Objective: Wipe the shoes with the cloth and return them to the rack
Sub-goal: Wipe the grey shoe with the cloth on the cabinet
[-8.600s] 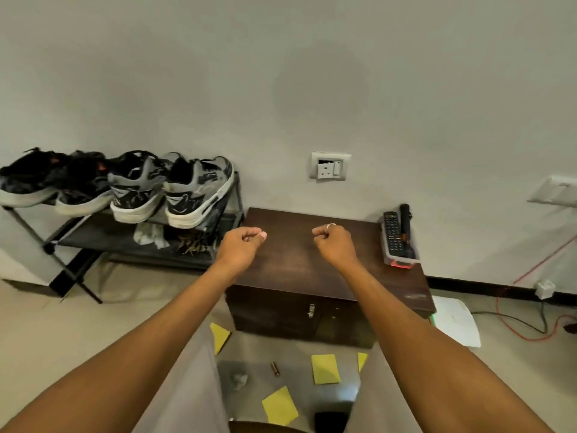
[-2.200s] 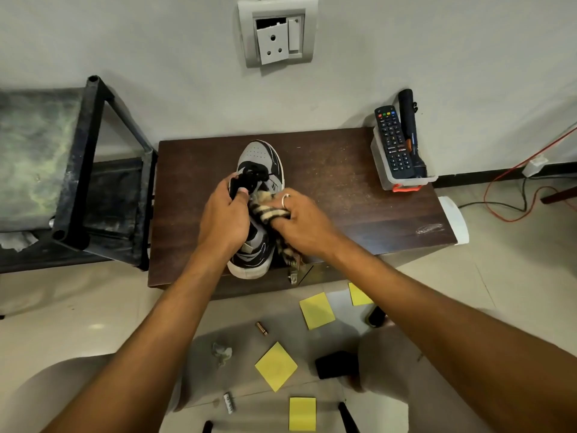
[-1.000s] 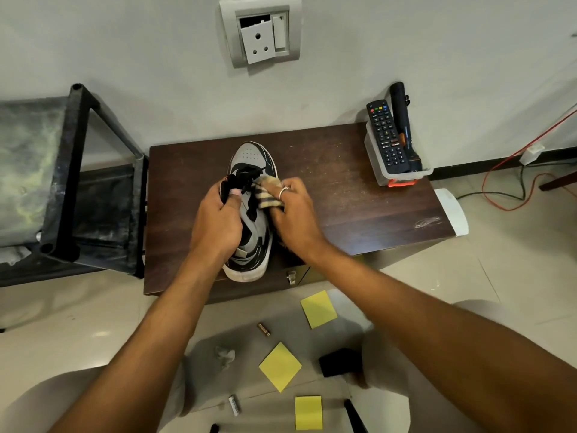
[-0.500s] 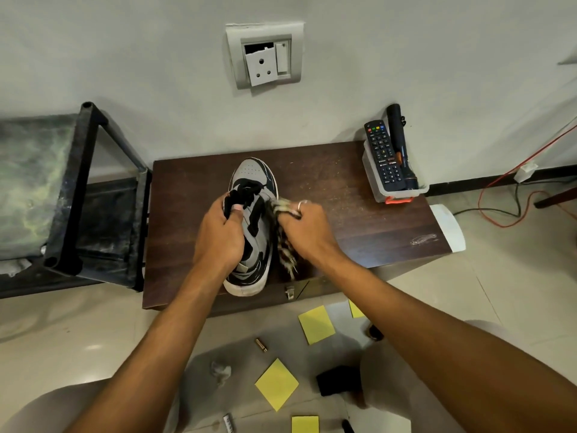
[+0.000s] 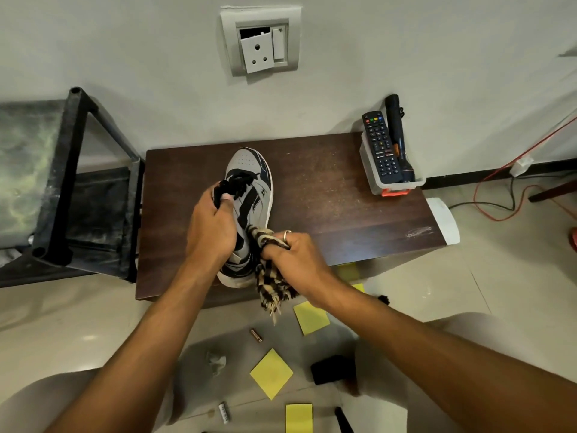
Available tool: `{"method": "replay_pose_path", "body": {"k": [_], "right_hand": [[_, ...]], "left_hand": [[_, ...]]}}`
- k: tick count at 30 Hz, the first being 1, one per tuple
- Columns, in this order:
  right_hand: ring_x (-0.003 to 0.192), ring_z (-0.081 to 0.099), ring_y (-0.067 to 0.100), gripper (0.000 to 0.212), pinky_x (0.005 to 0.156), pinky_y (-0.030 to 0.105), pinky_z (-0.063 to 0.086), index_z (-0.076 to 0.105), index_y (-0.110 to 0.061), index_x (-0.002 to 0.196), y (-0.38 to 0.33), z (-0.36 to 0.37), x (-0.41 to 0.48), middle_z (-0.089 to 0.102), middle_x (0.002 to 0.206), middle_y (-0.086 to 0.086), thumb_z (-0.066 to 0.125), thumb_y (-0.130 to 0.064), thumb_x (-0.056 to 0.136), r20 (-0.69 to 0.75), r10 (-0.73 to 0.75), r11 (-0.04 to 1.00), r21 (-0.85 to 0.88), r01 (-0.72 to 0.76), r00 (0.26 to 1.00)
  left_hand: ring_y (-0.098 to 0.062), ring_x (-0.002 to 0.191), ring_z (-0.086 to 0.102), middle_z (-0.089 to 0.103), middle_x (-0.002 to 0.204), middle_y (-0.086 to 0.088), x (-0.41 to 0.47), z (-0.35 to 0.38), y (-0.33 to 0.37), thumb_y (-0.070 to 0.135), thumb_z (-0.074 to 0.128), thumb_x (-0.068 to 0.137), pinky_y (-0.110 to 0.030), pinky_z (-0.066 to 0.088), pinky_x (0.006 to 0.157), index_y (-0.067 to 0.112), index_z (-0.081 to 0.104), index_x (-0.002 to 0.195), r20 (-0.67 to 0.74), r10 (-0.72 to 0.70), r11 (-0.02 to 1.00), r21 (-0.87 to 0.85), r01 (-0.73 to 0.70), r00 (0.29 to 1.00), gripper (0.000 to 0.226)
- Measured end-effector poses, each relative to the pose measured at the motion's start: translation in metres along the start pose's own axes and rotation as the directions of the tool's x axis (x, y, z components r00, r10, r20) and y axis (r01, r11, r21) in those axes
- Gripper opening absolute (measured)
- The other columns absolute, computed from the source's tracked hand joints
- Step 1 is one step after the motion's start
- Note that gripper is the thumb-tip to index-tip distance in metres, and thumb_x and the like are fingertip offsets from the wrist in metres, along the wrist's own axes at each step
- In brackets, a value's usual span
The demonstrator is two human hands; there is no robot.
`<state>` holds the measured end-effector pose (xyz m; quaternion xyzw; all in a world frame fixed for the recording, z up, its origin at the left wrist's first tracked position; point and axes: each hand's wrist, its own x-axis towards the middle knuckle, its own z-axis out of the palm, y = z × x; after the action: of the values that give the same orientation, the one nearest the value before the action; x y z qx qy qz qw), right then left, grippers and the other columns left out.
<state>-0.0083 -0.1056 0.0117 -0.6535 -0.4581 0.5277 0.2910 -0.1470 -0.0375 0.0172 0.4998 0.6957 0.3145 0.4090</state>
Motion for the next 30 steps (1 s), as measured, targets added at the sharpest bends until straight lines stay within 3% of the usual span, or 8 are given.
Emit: {"method": "replay_pose_path", "body": {"k": [4,9,14,17,19,22,26,30], "right_hand": [[0.068,0.060,0.013,0.030,0.070,0.034,0.047,0.066,-0.027,0.061,-0.011,-0.023,0.010,0.065,0.069,-0.004,0.065,-0.023,0.091,-0.045,-0.030,0.999,-0.011,0.030,0.999],[0.084,0.059,0.001,0.025,0.066,0.007,0.042,0.074,-0.019,0.115,-0.007,0.005,0.014,0.059,0.112,-0.003,0.059,-0.014,0.096,-0.053,-0.123,0.990,-0.070,0.119,0.991],[0.073,0.061,0.012,0.011,0.074,0.035,0.050,0.072,-0.015,0.080,-0.006,-0.015,0.006,0.072,0.086,0.008,0.065,-0.018,0.087,0.038,-0.051,0.998,-0.027,0.052,0.998],[0.077,0.064,0.020,0.011,0.077,0.043,0.055,0.071,-0.012,0.084,-0.012,-0.028,0.021,0.069,0.089,0.006,0.063,-0.020,0.086,-0.020,-0.131,0.988,-0.081,0.129,0.991],[0.086,0.061,0.013,0.019,0.075,0.028,0.051,0.073,-0.015,0.108,-0.017,-0.020,0.035,0.061,0.108,-0.001,0.060,-0.014,0.094,-0.098,-0.231,0.967,-0.132,0.217,0.968],[0.104,0.054,0.009,0.036,0.082,0.012,0.043,0.070,-0.021,0.126,-0.022,-0.002,0.050,0.051,0.117,-0.005,0.057,-0.008,0.095,0.027,-0.314,0.926,-0.211,0.313,0.949],[0.094,0.060,0.007,0.015,0.082,0.020,0.047,0.074,-0.019,0.098,-0.020,-0.011,0.046,0.058,0.112,-0.004,0.062,-0.011,0.094,0.184,-0.293,0.913,-0.239,0.332,0.938],[0.083,0.060,0.012,0.017,0.072,0.022,0.046,0.070,-0.010,0.078,-0.030,-0.032,0.035,0.062,0.102,0.002,0.064,-0.013,0.093,0.306,-0.295,0.887,-0.265,0.379,0.905]], "left_hand": [[-0.019,0.117,0.061,0.066,0.126,0.005,0.000,-0.001,0.000,0.042,0.039,0.108,-0.048,0.050,0.102,0.031,0.056,0.137,0.033,0.010,1.000,0.009,-0.010,0.999,0.035],[-0.018,0.115,0.061,0.065,0.121,0.009,-0.002,-0.002,0.001,0.039,0.040,0.108,-0.042,0.049,0.100,0.030,0.058,0.133,-0.004,-0.001,1.000,0.003,0.001,1.000,0.033],[-0.019,0.115,0.062,0.066,0.124,0.006,-0.003,0.000,0.000,0.041,0.039,0.108,-0.047,0.050,0.102,0.032,0.057,0.134,0.005,-0.007,1.000,0.022,0.007,1.000,0.033],[-0.017,0.113,0.062,0.067,0.120,0.007,-0.004,0.001,0.000,0.042,0.038,0.108,-0.044,0.050,0.099,0.032,0.059,0.133,0.026,0.001,1.000,0.001,-0.001,1.000,0.034],[-0.017,0.111,0.063,0.068,0.116,0.006,-0.002,0.001,-0.001,0.040,0.039,0.109,-0.039,0.049,0.093,0.027,0.061,0.128,0.023,0.014,1.000,-0.013,-0.013,1.000,0.032],[-0.018,0.106,0.064,0.068,0.109,0.005,0.000,0.001,-0.003,0.035,0.040,0.108,-0.037,0.049,0.090,0.027,0.064,0.115,-0.031,0.006,1.000,-0.019,-0.006,1.000,0.026],[-0.016,0.105,0.062,0.068,0.112,0.007,0.000,0.001,-0.002,0.034,0.039,0.108,-0.034,0.046,0.086,0.029,0.064,0.122,-0.079,-0.002,1.000,0.016,0.004,0.997,0.029],[-0.016,0.110,0.060,0.067,0.119,0.005,-0.001,0.003,0.000,0.035,0.037,0.109,-0.032,0.042,0.086,0.026,0.062,0.131,-0.078,0.006,0.999,0.051,-0.002,0.997,0.034]]}}
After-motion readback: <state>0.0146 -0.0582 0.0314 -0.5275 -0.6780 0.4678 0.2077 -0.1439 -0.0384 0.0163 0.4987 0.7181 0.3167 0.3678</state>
